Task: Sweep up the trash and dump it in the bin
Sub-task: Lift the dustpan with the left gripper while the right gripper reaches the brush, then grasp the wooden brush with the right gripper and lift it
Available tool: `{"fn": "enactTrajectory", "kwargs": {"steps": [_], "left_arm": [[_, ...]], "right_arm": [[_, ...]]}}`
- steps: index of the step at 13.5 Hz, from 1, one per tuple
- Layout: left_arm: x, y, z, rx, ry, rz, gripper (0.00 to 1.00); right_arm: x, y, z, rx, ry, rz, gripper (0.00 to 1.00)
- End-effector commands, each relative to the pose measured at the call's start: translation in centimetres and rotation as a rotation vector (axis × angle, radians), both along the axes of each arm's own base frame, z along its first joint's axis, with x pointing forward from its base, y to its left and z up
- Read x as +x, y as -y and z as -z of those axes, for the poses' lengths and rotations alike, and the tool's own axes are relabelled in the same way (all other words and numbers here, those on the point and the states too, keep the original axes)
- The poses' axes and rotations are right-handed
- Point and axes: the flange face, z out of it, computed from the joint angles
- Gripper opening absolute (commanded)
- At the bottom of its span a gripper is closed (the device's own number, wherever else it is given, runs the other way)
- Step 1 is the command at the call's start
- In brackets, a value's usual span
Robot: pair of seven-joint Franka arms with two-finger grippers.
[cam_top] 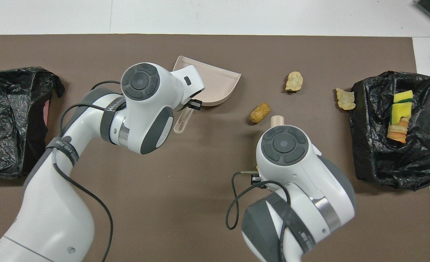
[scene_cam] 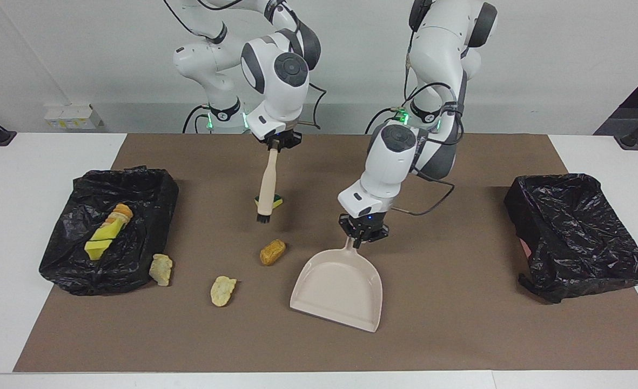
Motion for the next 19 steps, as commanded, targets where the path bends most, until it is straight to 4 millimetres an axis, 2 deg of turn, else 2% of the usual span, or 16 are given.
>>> {"fn": "enactTrajectory", "kwargs": {"steps": [1, 2, 4, 8, 10, 11, 12, 13, 15, 18, 19], "left_arm": [[-0.2, -3.0, -2.2, 0.041, -0.021, 0.151, 0.00], [-0.4, -3.9, -2.5, 0.059, -0.041, 0.220, 0.00], [-1.2, -7.8, -3.1, 0.074, -0.083, 0.340, 0.00], [-6.4, -12.9, 0.7, 0.095, -0.119, 0.568, 0.00], [-7.4, -14.5, 3.0, 0.099, -0.106, 0.569, 0.00], [-7.2, -14.8, 2.7, 0.098, -0.119, 0.557, 0.00], [-7.2, -14.3, 2.5, 0.097, -0.135, 0.551, 0.45], [-7.1, -14.2, 2.3, 0.097, -0.133, 0.548, 0.99], [-7.9, -14.3, 1.9, 0.097, -0.175, 0.496, 1.00], [-9.1, -14.7, 2.6, 0.110, -0.182, 0.493, 1.00], [-9.4, -14.9, 3.5, 0.113, -0.180, 0.493, 1.00]], "right_arm": [[4.3, 4.9, 0.9, -0.032, 0.053, -0.044, 0.00], [5.5, 7.5, 1.3, -0.039, 0.059, -0.035, 0.00], [7.6, 11.8, 1.9, -0.102, 0.083, -0.065, 0.00], [11.1, 16.3, 6.6, -0.271, 0.086, -0.126, 0.00], [11.8, 17.2, 8.1, -0.299, 0.092, -0.121, 0.00], [12.1, 17.3, 8.6, -0.299, 0.107, -0.122, 0.00], [12.4, 17.9, 9.2, -0.293, 0.112, -0.119, 0.00], [12.6, 18.5, 9.0, -0.289, 0.118, -0.117, 0.00], [12.7, 18.2, 9.3, -0.243, 0.113, -0.100, 0.00], [13.1, 15.8, 9.0, -0.081, 0.092, -0.037, 0.00], [13.4, 15.0, 8.4, -0.062, 0.088, -0.024, 0.00]]}}
